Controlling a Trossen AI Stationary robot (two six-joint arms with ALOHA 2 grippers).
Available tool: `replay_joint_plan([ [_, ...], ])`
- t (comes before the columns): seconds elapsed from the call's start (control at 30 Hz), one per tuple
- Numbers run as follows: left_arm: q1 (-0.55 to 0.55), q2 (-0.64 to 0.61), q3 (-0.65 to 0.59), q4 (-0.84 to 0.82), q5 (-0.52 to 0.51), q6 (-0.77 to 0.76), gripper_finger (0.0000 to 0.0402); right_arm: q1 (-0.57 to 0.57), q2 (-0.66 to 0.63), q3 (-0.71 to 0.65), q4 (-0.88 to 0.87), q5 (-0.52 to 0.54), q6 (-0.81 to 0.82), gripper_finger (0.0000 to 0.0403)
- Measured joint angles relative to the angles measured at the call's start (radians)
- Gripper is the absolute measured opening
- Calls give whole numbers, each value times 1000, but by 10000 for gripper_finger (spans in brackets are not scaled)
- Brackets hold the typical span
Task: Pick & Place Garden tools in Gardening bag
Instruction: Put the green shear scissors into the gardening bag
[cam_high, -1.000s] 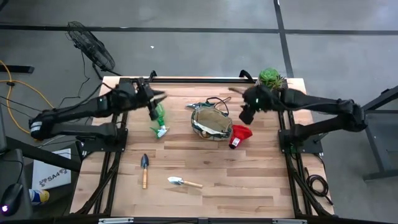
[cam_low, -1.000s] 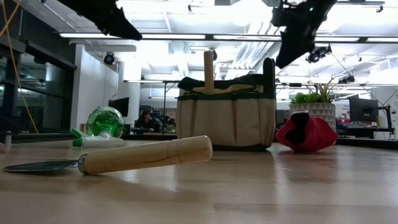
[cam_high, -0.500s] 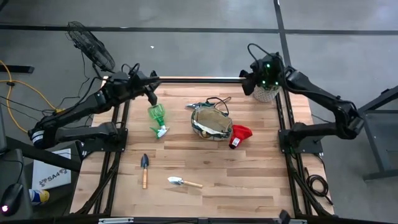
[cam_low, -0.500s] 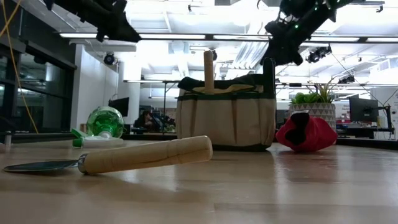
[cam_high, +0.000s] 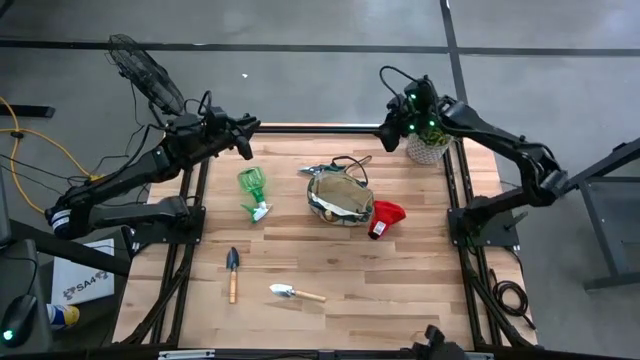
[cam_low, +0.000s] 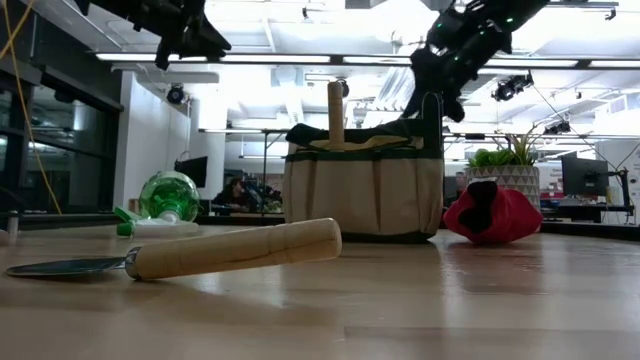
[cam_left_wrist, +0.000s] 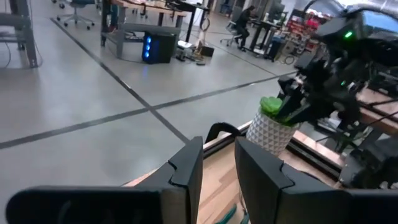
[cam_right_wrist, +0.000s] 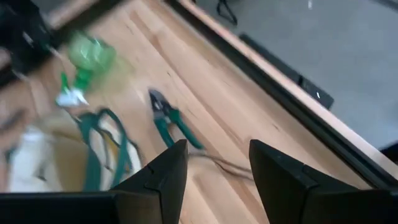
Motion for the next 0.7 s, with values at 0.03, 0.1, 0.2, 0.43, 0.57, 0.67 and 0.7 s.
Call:
replay_joint_plan([
  [0.03,0,0,0,1,0,-12,90,0,26,27,-40,3,-29,165],
  [0.1,0,0,0,0,-1,-26,90,1,81,87,-119,6,-102,165],
  [0.2,0,0,0,0,13,-27,90,2,161,162,-237,26,-237,165],
  [0.43,0,0,0,-1,31,-27,90,1,309,225,-340,136,-534,165],
  [0.57,0,0,0,-25,33,-27,90,2,361,225,-383,146,-642,165],
  [0.67,0,0,0,-57,34,-31,90,4,390,225,-387,167,-723,165],
  [0.7,0,0,0,-65,33,-33,90,5,398,225,-384,171,-747,165],
])
